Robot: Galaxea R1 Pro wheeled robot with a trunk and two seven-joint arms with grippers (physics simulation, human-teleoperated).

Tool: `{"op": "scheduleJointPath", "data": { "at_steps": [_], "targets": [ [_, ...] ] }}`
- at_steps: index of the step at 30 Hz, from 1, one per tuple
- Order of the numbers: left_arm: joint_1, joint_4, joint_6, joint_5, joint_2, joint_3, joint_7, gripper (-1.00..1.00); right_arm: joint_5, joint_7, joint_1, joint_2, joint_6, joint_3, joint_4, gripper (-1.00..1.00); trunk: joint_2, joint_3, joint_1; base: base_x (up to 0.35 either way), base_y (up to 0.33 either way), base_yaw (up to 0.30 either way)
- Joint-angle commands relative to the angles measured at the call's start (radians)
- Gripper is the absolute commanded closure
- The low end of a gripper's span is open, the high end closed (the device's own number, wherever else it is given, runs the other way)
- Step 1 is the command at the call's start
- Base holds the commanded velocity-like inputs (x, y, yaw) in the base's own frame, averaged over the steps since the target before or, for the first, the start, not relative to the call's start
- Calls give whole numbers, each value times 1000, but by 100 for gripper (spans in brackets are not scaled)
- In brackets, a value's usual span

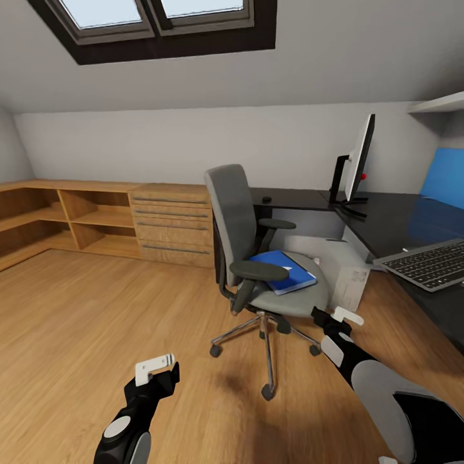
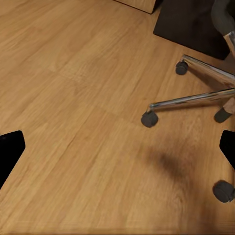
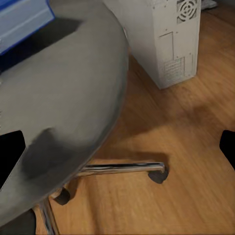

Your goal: In the bedroom, organize the workspace by keeping the computer under the desk, ensuring the monitor is on the desk, placing the keyboard on the desk next to the monitor, placing the mouse on the desk next to the keyboard, moving the folder from the swivel chair onto the desk next to the mouse, stacking the notebook on top of the folder with the pen on top of the notebook, and positioning the swivel chair next to the desk.

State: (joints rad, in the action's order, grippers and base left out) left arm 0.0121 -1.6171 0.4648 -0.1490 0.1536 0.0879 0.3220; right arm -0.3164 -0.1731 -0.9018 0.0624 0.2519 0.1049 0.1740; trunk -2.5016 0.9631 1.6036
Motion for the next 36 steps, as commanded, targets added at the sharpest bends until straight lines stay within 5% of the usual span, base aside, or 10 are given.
{"op": "scheduleJointPath", "data": {
  "at_steps": [1, 12, 21, 28, 36],
  "targets": [
    [0, -1, 3, -11, 0, 2, 9, -100, -10, 3, 0, 0, 4, 8, -68, -100, 0, 1, 0, 0, 0, -10],
    [1, 1, 2, -11, -1, 6, 8, -100, -133, 7, 0, 3, 6, 12, -65, -100, 0, 1, 0, 0, 0, -1],
    [0, 5, -2, -10, -2, 6, 6, -100, -150, 5, 0, 5, 6, 13, -64, -100, 0, 1, 0, 53, 0, 0],
    [0, 15, -3, -9, -2, 6, 5, -100, -307, 4, 0, 58, 6, 12, -61, -100, 0, 1, 0, 64, 0, 0],
    [0, 17, -3, -9, -2, 6, 5, -100, -334, 4, 0, 73, 6, 12, -60, -100, 0, 1, 0, 1, 0, 0]
  ]
}}
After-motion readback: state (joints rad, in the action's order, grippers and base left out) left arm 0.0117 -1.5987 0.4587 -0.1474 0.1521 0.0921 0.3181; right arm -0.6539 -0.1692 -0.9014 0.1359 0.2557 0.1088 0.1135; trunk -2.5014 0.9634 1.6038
